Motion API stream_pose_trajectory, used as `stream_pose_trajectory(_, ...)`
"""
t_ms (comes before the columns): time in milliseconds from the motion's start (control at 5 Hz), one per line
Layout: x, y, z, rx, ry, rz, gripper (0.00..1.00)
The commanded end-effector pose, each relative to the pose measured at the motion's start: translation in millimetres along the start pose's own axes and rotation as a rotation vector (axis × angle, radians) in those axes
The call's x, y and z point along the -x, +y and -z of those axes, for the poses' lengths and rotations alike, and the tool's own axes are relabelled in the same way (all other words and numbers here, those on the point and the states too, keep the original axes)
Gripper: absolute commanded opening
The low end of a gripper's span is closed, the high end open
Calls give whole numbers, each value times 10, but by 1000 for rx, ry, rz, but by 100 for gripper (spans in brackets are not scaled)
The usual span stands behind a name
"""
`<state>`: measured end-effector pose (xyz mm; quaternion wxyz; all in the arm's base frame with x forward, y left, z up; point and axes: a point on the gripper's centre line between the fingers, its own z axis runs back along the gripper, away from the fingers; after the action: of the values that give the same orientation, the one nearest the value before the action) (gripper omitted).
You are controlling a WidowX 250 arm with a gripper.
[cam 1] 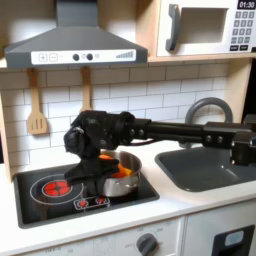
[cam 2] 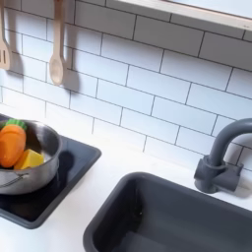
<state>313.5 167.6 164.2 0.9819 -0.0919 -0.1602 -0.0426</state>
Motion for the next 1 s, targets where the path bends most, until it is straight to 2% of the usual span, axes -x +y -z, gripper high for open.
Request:
stream_pose_trajectory(0, -49, -66, 13, 12, -7, 20, 0)
stream_pose_trajectory(200, -42, -70, 39, 20, -4, 20, 0)
stream_pose_trajectory(400, -34, -29, -17, 10, -14, 5, 0)
stream_pose_trajectory(600, 9, 42, 12, -1, 0, -9, 0)
stream_pose_trajectory(800, 53, 95, 38, 1, 9, -25, 0)
